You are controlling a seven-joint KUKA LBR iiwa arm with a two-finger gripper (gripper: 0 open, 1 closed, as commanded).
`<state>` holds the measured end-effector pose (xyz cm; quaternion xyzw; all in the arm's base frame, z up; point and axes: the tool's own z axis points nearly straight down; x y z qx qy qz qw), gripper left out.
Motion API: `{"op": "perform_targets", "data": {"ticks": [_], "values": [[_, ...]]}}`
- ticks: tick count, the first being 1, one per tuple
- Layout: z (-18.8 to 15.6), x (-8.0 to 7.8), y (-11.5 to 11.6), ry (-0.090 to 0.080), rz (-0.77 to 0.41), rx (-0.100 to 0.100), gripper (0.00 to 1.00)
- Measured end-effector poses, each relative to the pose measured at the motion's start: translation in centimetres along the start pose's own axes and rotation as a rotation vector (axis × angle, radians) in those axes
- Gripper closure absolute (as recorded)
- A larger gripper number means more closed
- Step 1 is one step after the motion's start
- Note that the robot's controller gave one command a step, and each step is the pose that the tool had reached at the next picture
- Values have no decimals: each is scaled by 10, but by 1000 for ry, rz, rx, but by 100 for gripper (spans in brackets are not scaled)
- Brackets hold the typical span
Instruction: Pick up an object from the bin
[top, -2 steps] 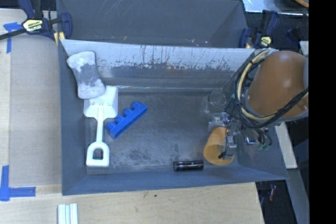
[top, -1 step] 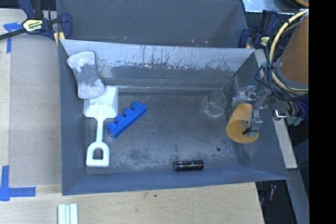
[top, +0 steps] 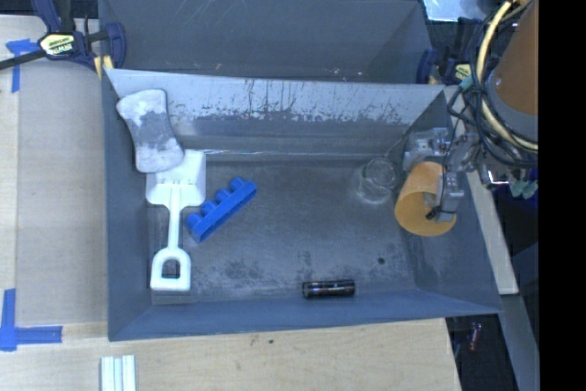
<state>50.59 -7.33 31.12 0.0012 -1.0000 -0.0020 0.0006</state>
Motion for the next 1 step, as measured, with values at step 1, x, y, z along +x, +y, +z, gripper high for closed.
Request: {"op": "perform_targets", "data": {"ticks": [1], "values": [[80,-17,-5,-11,-124,6,100]]}}
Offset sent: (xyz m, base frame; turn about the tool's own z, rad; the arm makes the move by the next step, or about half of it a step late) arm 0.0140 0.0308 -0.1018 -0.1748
